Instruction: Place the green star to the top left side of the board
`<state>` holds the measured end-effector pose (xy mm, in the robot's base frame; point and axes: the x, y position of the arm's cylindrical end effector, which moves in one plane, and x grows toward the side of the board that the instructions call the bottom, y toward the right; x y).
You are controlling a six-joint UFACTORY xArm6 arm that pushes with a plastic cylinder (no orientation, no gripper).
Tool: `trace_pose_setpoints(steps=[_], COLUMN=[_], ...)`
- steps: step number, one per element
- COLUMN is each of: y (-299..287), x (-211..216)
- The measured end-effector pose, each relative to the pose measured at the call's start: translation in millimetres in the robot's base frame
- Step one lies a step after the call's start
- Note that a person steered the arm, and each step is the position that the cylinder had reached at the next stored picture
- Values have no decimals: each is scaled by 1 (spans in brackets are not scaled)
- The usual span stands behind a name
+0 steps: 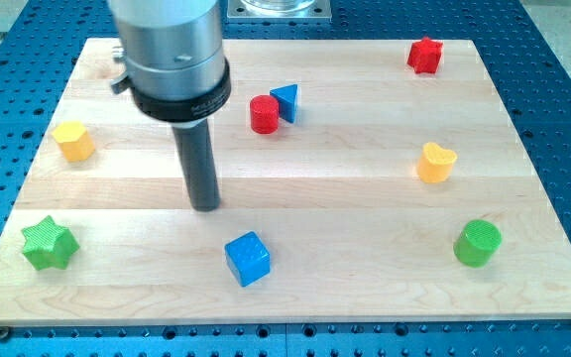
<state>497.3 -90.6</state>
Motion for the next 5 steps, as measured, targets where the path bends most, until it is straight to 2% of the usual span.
trace_pose_setpoints(steps=[1,2,3,4,5], y=[-82,-144,-148,-77,-74], x=[-38,-34,-26,-3,49])
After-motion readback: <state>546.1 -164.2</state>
